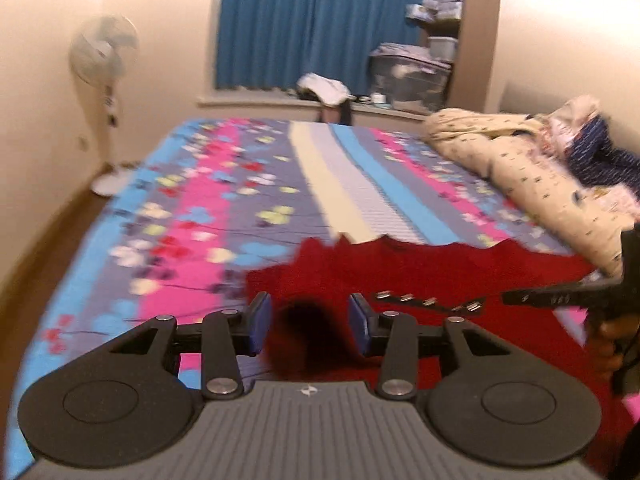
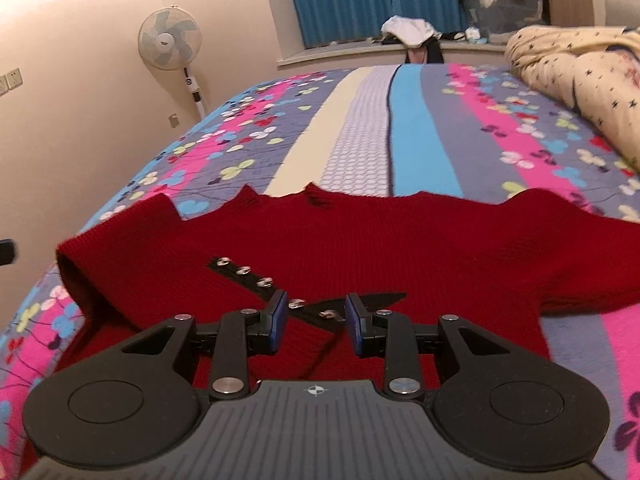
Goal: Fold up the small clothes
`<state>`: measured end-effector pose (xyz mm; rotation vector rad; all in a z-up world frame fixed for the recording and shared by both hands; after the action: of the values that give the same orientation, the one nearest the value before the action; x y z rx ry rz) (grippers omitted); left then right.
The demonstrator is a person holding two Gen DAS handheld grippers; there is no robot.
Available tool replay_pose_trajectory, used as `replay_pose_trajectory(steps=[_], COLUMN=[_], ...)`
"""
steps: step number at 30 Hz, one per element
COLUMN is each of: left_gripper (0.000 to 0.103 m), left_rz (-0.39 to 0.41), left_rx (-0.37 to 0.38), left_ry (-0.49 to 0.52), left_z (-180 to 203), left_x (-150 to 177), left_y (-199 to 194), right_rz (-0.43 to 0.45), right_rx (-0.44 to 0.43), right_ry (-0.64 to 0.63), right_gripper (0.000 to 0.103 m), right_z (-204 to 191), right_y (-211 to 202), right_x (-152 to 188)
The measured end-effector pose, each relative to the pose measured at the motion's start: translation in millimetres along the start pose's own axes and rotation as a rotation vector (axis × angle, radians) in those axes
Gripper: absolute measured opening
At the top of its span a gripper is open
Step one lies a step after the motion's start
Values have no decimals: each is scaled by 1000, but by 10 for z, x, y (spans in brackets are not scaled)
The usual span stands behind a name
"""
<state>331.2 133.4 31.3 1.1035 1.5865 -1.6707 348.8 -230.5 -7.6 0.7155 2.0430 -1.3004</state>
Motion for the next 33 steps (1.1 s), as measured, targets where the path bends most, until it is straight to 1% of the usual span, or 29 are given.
replay_pose_trajectory(steps=[2, 4, 5, 6, 7, 8, 9, 10, 12, 13, 14, 15, 16, 17, 19, 20, 21, 22, 23, 24, 25, 26, 27, 29, 31, 32, 33], left_gripper=[47, 47, 47, 46, 47, 47, 47, 47, 47, 47, 47, 47, 47, 47, 47, 47, 47, 47, 47, 47, 47, 47, 47, 47, 47, 47, 47], left_rz=[13, 5, -33, -60, -30, 11, 18, -3, -76, -94, -99, -96, -95, -95, -87, -84, -83, -83, -84, -86, -88, -88, -88, -93, -99, -100, -99], left_rx=[-88, -144, -169, -209, -266, -304, -315, -323, -337, -343, -352, -361, -363, -364, -373, -379, -383, -388, -392, -394, -394, -392, -388, -378, -370, -364, -358], left_ry=[32, 1, 5, 38, 94, 145, 171, 187, 223, 249, 276, 296, 298, 290, 268, 256, 246, 233, 223, 213, 205, 199, 192, 180, 176, 179, 182], left_z=[-148, -305, -355, -378, -389, -386, -393, -403, -407, -387, -370, -358, -359, -360, -359, -379, -389, -398, -411, -428, -439, -434, -436, -427, -401, -379, -352], left_x=[81, 276, 375, 405, 378, 345, 347, 385, 507, 544, 566, 573, 577, 577, 564, 554, 539, 529, 515, 507, 503, 495, 491, 486, 480, 479, 482], left_y=[-161, -217, -198, -187, -215, -238, -230, -182, -63, -30, -3, 7, 25, 35, 76, 72, 87, 96, 115, 125, 135, 145, 154, 186, 226, 238, 248], right_rz=[-46, -100, -117, -130, -144, -157, -171, -189, -182, -176, -165, -149, -124, -92, -5, 35, 81, 131, 171, 194, 203, 191, 158, 106, 84, 70, 55], right_rx=[-33, -53, -45, -24, 2, 19, 27, 32, 37, 48, 63, 78, 114, 118, 79, 79, 104, 151, 212, 271, 344, 392, 408, 393, 426, 437, 441], right_ry=[45, 95, 105, 106, 107, 109, 111, 109, 75, 46, 17, -6, -49, -89, -88, -90, -97, -94, -79, -48, -1, 32, 69, 143, 125, 115, 125], right_gripper=[33, 33, 36, 37, 41, 42, 42, 43, 45, 46, 41, 31, 5, 5, 5, 5, 5, 5, 5, 5, 5, 5, 5, 2, 2, 4, 4], right_z=[-20, -29, -26, -17, 5, 19, 26, 17, -27, -68, -106, -131, -153, -189, -236, -216, -165, -59, 107, 291, 545, 745, 920, 1129, 1196, 1192, 1196], right_y=[88, 204, 252, 300, 357, 408, 461, 519, 567, 584, 590, 583, 568, 530, 359, 279, 187, 94, 16, -36, -72, -71, -27, 60, 107, 142, 151], right_x=[46, 113, 147, 188, 221, 250, 283, 315, 341, 344, 342, 333, 305, 253, 54, -46, -160, -282, -400, -481, -550, -567, -551, -499, -482, -473, -455])
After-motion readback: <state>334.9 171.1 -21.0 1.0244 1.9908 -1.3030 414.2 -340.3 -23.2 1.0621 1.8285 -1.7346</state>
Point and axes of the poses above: each gripper's, at about its wrist camera, not at the fingertips, and y roughly the way its jaws point, z to its right, x to its underside, the point moved 8 cm from there along y, roughly the way its jaws point, and after that the axes turned 4 degrees about y, right-handed, at the moved point
